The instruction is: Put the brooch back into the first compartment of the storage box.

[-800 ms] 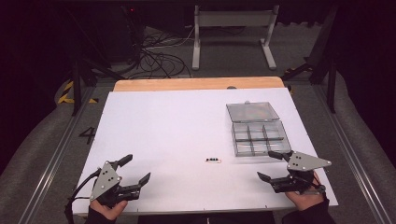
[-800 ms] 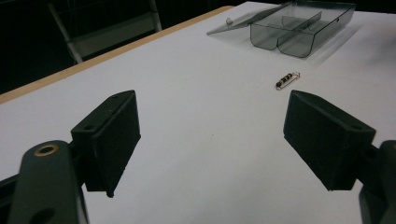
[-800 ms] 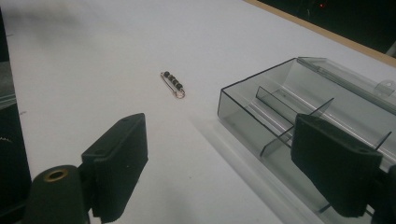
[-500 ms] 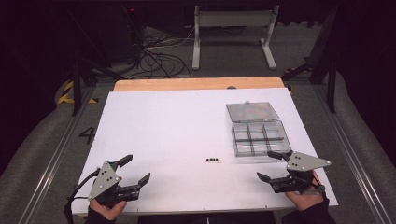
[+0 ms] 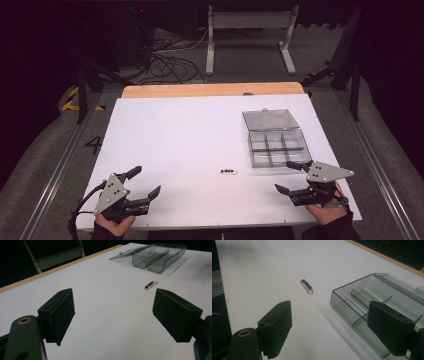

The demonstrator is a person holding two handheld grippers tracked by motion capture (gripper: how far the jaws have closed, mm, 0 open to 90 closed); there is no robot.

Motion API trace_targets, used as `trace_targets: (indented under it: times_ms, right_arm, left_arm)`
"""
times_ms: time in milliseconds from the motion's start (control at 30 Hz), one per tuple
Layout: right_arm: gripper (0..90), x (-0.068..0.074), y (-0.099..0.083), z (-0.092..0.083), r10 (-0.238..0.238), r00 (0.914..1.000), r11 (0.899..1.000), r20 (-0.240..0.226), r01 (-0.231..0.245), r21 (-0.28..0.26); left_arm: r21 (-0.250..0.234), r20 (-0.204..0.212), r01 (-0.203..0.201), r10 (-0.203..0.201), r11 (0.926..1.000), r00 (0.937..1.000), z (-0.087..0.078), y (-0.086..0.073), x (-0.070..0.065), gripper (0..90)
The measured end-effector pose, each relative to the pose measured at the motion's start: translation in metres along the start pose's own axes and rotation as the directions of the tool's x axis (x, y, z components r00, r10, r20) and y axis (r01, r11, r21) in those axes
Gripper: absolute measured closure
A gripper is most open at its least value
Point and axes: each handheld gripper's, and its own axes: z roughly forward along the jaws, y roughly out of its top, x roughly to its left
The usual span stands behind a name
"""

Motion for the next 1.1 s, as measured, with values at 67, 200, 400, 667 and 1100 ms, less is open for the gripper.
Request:
trace_targets:
  times_ms: [67, 200, 400, 667, 1100]
  right_arm:
    - [20.5, 0.0, 0.002, 0.0, 0.0, 1.0, 1.0, -0.003, 0.0, -0.001]
    - [20.5, -0.001, 0.007, 0.002, -0.004, 0.9999, 1.0, -0.01, 0.004, 0.003]
    - [20.5, -0.002, 0.018, 0.007, -0.017, 0.9996, 1.0, -0.024, 0.018, 0.013]
    - [20.5, 0.0, 0.035, 0.019, -0.033, 0.9981, 0.999, -0.053, 0.033, 0.009]
    - [20.5, 0.003, 0.057, 0.042, -0.063, 0.9927, 0.998, -0.103, 0.065, 0.018]
  left_arm:
    - [-0.003, 0.001, -0.005, 0.005, 1.0, 1.0, 0.0, 0.0, 0.001, 18.7]
    - [-0.005, 0.01, 0.003, -0.003, 1.0, 0.9999, -0.001, 0.0, 0.001, 18.6]
    - [-0.004, 0.018, 0.0, 0.0, 1.0, 0.9998, -0.001, 0.0, 0.002, 17.1]
    - [-0.003, 0.033, 0.004, -0.003, 1.0, 0.9995, -0.001, 0.0, 0.002, 14.4]
    - [0.002, 0.029, -0.009, 0.009, 1.0, 0.9995, 0.0, 0.0, 0.002, 14.1]
